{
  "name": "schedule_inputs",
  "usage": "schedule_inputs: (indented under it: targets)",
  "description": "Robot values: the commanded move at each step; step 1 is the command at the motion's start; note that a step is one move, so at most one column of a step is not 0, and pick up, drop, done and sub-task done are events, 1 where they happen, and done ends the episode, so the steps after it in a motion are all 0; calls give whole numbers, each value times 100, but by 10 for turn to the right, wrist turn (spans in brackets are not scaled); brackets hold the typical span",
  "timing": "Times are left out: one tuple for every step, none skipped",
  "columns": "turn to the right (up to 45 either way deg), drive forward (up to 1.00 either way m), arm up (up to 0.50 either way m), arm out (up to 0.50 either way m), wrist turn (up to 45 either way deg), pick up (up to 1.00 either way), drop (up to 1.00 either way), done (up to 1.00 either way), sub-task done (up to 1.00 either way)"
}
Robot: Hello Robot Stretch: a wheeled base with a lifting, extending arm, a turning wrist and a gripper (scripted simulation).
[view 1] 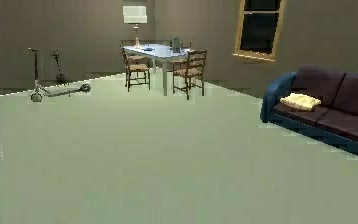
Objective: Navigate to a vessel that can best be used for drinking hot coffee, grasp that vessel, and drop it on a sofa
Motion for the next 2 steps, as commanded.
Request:
schedule_inputs:
  targets:
    - [450,0,0,0,0,0,0,0,0]
    - [30,0,0,0,0,0,0,0,0]
